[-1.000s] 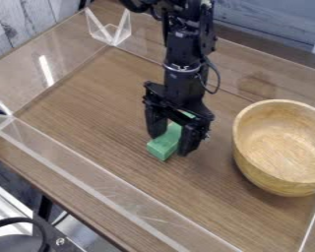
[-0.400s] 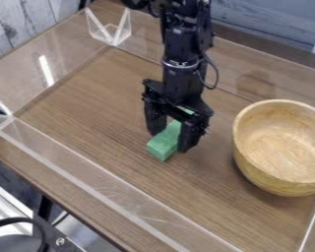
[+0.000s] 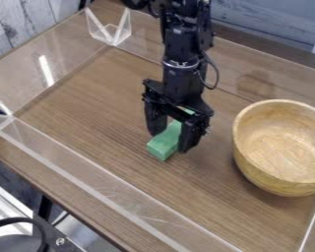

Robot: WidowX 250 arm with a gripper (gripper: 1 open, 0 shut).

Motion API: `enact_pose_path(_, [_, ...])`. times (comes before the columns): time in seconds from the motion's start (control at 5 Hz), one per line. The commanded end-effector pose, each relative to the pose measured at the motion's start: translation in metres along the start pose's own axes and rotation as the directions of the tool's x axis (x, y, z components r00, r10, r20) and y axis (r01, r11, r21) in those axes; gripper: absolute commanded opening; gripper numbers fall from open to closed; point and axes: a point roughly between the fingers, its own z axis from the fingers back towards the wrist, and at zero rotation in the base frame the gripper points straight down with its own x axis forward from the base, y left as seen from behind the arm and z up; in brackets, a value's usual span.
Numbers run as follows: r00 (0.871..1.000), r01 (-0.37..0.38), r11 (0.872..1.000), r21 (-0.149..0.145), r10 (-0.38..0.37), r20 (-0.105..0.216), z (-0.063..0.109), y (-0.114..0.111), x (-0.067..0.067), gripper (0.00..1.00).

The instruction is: Put the green block in the brown bowl

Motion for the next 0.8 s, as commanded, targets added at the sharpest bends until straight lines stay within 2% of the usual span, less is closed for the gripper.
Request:
enact_pose_path(0.0, [0.999,0.001,1.0,0.006,-0.001,0.049,0.0116,0.0008,0.0078,1.0])
enact_pose_path(0.4, [0.999,0.0,1.0,0.003,0.0,0.038,0.0055,0.0013,0.0088,1.0])
enact_pose_path(0.6, [0.999,-0.003,1.0,0.002,0.003,0.034,0.0016,0.0023,0.01,0.0])
